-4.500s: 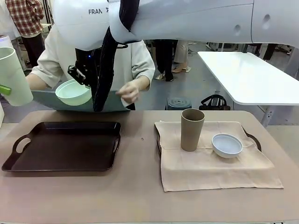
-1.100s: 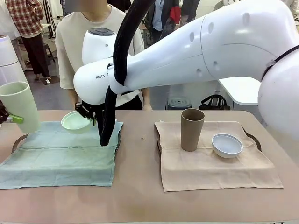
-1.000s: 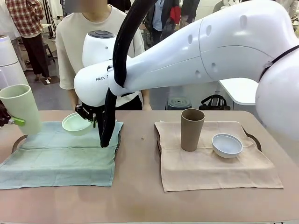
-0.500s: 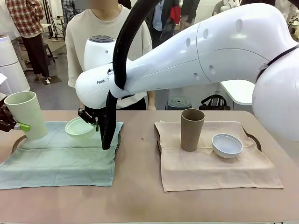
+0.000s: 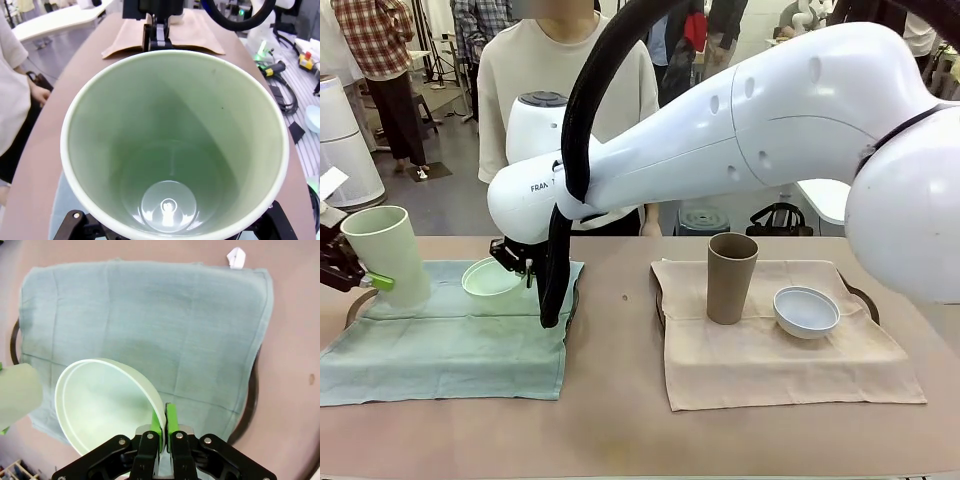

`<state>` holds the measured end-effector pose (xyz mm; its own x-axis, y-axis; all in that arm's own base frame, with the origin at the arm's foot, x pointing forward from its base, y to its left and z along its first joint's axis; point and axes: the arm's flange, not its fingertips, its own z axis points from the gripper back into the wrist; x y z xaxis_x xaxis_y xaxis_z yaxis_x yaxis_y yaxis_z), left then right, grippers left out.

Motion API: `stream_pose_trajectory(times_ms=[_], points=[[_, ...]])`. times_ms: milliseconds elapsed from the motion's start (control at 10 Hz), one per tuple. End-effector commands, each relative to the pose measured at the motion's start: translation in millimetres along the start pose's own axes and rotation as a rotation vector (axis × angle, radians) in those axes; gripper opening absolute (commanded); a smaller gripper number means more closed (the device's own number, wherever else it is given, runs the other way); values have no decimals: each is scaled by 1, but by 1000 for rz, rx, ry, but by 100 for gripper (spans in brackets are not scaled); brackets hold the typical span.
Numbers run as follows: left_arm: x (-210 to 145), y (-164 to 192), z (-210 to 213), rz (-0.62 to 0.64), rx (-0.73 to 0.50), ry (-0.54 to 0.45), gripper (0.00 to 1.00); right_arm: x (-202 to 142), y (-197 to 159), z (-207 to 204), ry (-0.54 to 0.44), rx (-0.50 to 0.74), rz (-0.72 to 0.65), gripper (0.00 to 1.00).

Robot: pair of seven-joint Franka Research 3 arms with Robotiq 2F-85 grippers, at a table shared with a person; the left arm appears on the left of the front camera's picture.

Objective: Set up a tray with a mat and arrange the tableware.
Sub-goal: Place the Picnic Bowl and Reusable plastic cup back onto the Handle tray in front of the human's position.

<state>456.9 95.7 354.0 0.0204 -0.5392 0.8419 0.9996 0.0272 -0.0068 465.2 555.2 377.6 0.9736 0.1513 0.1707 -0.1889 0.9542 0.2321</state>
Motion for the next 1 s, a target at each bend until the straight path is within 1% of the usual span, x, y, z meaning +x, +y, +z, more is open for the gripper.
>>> stream_pose_trajectory(times_ms=[0,200,300,500,900], points=[[-4,11,-11,-32,10,-5,85,-4,-8,-4,3,53,14,5],[-14,19,-23,-50,9,-10,85,-2,-13,-15,14,58,9,5],[-22,27,-28,-50,11,-33,85,-1,-15,-22,19,56,16,5],[-28,33,-34,-60,17,-49,85,-1,-20,-33,36,53,20,5],[-40,43,-50,-56,18,-24,85,2,-26,-47,51,44,11,5]])
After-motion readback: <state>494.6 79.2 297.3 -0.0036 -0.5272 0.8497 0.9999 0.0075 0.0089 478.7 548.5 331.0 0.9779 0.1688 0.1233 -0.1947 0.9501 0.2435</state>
